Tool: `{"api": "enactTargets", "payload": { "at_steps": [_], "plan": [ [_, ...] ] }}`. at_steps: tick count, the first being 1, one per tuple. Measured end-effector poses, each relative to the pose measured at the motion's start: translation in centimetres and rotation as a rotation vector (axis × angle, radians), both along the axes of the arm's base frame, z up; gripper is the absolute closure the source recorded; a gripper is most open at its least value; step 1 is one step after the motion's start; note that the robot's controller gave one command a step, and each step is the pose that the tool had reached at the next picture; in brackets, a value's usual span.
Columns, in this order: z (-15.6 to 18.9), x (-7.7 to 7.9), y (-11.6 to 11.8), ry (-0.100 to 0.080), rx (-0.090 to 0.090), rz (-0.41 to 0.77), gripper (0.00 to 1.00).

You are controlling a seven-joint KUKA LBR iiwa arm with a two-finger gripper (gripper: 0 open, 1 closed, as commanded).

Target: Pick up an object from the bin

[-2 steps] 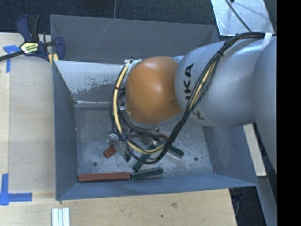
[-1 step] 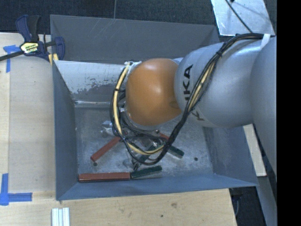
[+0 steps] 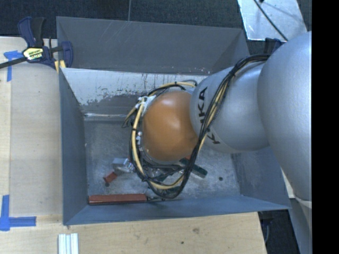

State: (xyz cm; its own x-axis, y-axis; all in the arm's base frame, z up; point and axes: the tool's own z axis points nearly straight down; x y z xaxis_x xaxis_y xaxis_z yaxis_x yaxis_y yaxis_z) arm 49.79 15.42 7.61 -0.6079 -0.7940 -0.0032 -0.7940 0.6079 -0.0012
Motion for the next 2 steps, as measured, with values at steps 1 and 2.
{"api": "enactTargets", "payload": {
  "at_steps": [1,2],
  "plan": [
    [7.5,1.9,-0.3,-0.007,0.001,0.14,0.0],
    [4.4,3.7,0.6,0.0,0.001,-0.134,0.0]
  ]
}}
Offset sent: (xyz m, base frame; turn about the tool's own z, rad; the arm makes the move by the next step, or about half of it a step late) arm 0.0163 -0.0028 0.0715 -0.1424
